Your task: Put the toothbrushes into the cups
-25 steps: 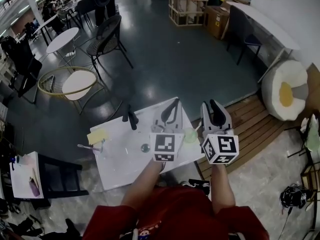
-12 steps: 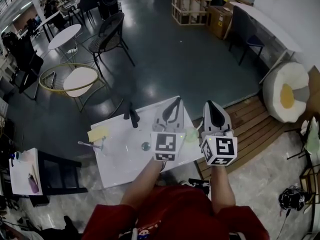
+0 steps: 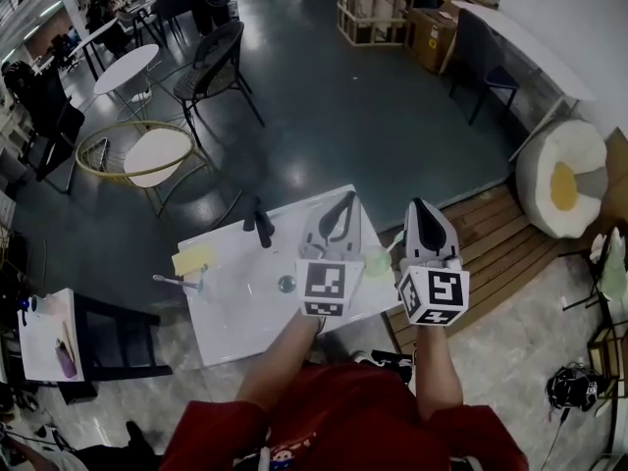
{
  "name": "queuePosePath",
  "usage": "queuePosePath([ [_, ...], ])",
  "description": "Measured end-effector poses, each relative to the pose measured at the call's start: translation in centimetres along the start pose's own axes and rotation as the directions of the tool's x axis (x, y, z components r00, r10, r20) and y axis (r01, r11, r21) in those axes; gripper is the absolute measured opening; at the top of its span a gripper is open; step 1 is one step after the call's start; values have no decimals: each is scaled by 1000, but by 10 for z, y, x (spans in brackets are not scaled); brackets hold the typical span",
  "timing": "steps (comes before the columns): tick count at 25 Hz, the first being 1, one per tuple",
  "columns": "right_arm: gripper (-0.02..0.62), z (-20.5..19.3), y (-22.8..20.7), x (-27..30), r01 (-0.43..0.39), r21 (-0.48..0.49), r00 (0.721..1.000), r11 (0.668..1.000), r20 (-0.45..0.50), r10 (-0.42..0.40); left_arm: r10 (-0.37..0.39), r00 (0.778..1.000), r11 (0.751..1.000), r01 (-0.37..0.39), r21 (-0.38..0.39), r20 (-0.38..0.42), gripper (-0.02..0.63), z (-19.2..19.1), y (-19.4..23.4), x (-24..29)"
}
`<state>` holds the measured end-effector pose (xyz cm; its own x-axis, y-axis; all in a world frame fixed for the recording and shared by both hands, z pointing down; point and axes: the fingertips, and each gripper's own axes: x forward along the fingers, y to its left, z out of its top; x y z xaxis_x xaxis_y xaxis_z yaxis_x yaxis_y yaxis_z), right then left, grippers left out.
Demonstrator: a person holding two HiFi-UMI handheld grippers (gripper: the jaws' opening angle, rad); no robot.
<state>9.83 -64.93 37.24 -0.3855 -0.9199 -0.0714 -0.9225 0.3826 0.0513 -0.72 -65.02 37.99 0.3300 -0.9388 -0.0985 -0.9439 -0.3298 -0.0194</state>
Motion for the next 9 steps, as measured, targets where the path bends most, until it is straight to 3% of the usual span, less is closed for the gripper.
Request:
queuePosePath([
  [9,28,-3,-3,-3,18,7,1000,1000,-2,-17,-6,1000,1000,6,-8,-6,28,-5,-2,-2],
])
